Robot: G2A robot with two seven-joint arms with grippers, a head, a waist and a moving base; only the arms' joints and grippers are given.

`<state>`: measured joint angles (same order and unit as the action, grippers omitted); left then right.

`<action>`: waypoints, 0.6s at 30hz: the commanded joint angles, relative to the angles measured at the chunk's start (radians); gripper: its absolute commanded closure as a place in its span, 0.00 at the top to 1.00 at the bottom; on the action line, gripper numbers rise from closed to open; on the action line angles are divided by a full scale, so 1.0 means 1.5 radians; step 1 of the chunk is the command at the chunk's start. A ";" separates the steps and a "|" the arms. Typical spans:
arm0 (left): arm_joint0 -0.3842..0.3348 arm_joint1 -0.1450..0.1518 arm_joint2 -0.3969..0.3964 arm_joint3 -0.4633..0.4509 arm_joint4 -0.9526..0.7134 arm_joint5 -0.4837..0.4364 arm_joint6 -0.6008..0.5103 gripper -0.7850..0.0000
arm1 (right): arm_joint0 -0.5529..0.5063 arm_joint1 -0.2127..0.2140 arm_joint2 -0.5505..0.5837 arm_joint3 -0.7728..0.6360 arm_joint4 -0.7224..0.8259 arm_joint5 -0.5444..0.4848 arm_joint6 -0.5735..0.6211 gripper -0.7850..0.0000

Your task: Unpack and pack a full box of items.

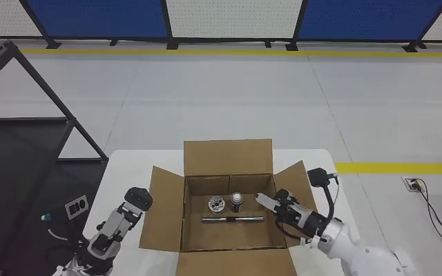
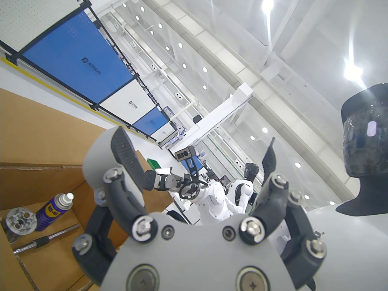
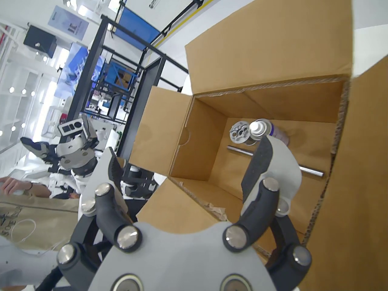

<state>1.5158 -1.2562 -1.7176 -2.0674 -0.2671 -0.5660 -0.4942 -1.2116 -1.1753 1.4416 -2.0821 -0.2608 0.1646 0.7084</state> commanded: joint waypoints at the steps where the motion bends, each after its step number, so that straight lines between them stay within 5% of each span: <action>1: 0.005 0.000 -0.015 0.004 -0.013 -0.010 0.016 1.00 | -0.016 0.001 0.021 -0.002 -0.004 0.011 -0.021 1.00; 10: 0.031 0.003 -0.082 0.018 -0.115 -0.031 0.037 1.00 | -0.056 0.006 0.066 0.017 -0.015 0.045 -0.052 1.00; 18: 0.034 0.005 -0.095 0.019 -0.164 -0.023 0.014 1.00 | -0.045 0.007 0.058 0.105 0.045 0.009 -0.024 1.00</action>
<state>1.5673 -1.2479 -1.8598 -2.0393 -0.5146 -0.5996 -0.4733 -1.2856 -1.1656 1.5334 -1.9512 -0.2037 0.1874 0.6654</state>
